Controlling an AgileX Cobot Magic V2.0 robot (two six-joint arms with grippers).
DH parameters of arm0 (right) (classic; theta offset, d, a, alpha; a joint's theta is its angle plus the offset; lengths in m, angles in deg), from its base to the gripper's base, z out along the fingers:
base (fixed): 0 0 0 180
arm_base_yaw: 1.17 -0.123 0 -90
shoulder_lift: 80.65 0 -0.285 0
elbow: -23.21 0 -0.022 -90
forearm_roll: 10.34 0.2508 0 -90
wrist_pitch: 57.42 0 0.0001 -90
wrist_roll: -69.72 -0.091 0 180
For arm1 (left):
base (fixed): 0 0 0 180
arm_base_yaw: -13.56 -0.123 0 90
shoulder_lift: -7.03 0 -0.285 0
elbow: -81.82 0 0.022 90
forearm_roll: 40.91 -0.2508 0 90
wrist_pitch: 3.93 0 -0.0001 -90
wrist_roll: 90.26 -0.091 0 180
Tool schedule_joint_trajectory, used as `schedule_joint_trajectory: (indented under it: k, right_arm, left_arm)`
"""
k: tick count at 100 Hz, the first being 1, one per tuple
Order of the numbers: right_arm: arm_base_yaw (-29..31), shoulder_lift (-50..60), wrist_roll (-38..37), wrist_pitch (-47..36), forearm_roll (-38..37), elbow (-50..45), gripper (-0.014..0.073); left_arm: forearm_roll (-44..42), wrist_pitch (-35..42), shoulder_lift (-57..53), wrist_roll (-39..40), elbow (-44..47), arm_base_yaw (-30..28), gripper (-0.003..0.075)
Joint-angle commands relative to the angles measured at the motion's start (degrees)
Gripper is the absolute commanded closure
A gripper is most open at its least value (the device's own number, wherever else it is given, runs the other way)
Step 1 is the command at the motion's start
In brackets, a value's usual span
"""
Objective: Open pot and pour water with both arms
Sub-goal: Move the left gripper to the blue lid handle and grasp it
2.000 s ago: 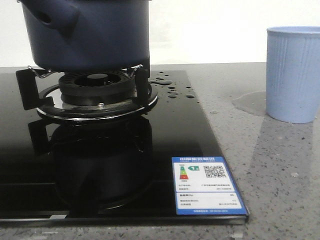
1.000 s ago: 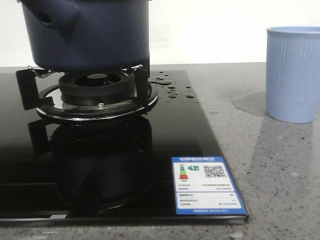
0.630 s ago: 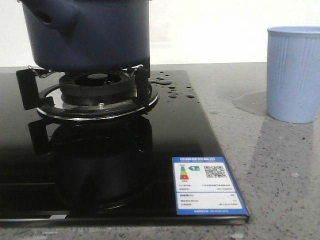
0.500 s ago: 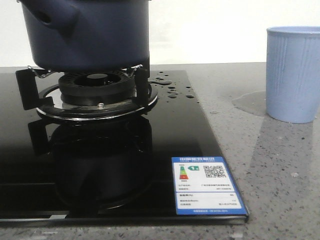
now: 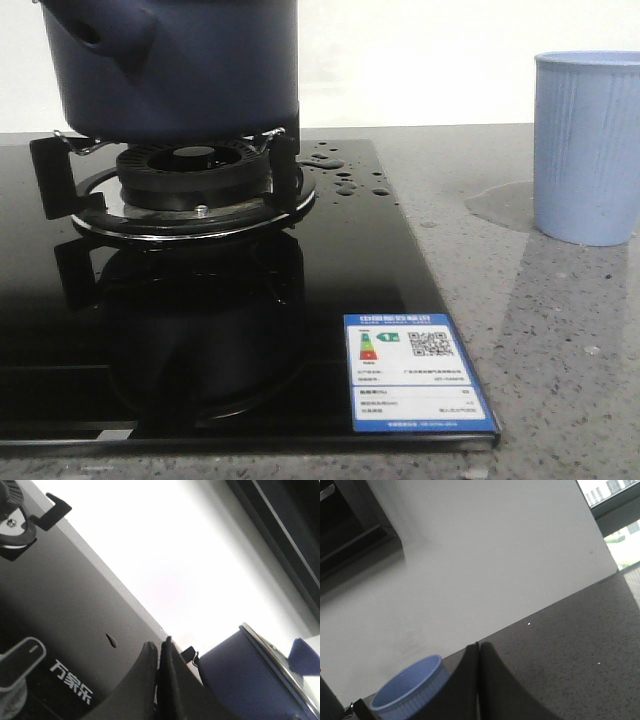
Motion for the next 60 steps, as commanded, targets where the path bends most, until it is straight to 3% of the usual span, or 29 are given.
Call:
schedule_joint_trajectory:
  k: [1,20,30,46,60]
  right_arm:
    - [0.18,0.17,-0.27,3.13,0.03,6.22,0.0659]
    - [0.18,-6.75,-0.05,21.56,0.03,17.98,0.0659]
    - [0.18,-11.15,0.04,29.01,0.03,23.33,0.0659]
    - [0.07,-17.55,1.36,41.25,0.57,32.94,0.0659]
    - [-1.09,-21.79,7.23,49.95,7.52,40.09,0.0659]
  left_arm:
    - [-4.76,-2.86,-1.20,-0.32,-3.81,0.11,0.0740]
    - [-15.34,-14.67,6.61,-0.32,-15.61,0.11,0.0739]
    - [-15.40,-19.01,13.60,-0.58,-22.35,0.21,0.0738]
    - [-14.90,-29.92,25.58,-11.26,-35.98,2.52,0.0738]
    - [-11.02,-41.23,34.93,-15.46,-47.31,4.79,0.0738]
